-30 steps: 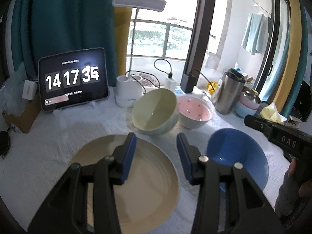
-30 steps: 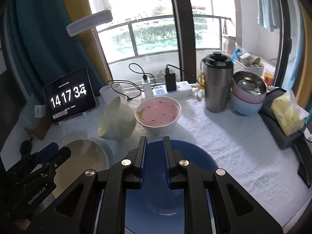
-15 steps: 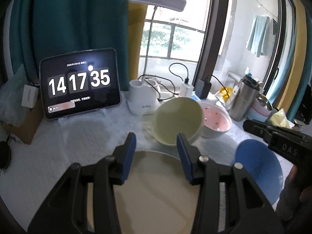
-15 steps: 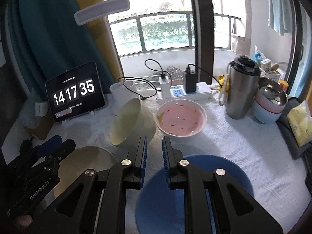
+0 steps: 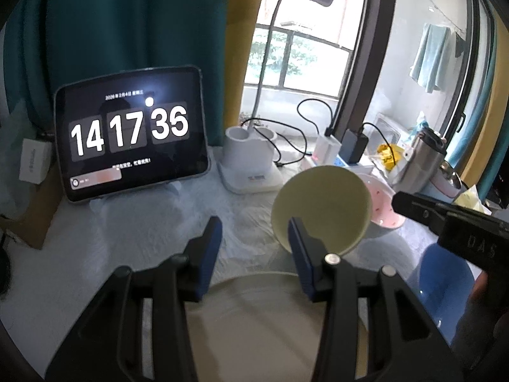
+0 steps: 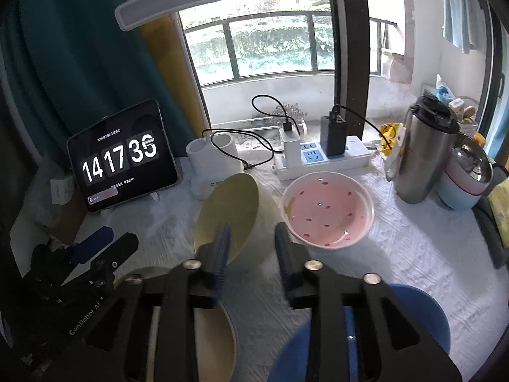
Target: Organize plates and bowls
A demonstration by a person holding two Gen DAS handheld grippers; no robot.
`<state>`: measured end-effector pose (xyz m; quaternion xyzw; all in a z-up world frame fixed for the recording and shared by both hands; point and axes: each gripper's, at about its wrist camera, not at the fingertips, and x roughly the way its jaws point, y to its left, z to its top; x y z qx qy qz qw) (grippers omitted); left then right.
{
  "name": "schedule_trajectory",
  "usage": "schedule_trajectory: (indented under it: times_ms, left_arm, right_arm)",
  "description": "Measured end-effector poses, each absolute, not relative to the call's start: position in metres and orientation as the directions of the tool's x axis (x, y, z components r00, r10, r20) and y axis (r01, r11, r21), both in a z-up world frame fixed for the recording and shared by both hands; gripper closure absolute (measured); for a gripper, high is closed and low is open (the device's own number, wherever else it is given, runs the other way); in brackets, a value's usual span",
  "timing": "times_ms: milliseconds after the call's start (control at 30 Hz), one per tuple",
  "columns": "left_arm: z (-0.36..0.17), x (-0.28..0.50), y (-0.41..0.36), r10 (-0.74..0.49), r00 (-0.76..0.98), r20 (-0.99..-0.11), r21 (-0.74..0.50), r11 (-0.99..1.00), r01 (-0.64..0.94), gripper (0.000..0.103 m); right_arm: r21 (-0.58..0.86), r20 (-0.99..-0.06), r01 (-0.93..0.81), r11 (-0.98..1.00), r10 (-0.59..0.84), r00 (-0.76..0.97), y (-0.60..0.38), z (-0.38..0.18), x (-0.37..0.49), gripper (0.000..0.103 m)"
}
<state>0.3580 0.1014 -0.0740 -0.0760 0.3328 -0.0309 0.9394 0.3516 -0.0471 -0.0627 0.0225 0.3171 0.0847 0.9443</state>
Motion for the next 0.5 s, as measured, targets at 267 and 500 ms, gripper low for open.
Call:
schedule_trajectory:
  times_ms: [267, 500]
  left_arm:
    - [-0.098, 0.391, 0.099, -0.144, 0.723, -0.676, -0.214, 0.977, -0.006, 0.058]
    - [-0.111, 0.407, 0.096, -0.159, 0.700, -0.696, -0.222, 0.975, 0.001, 0.058]
  right_arm:
    - [0.080, -0.654, -0.103, 0.991, 0.130, 0.745, -0.033, -0.080, 0.381, 0.070]
    - [0.126, -0.717, -0.017, 0.992, 0.103, 0.690, -0.034, -0.098, 0.406, 0.071]
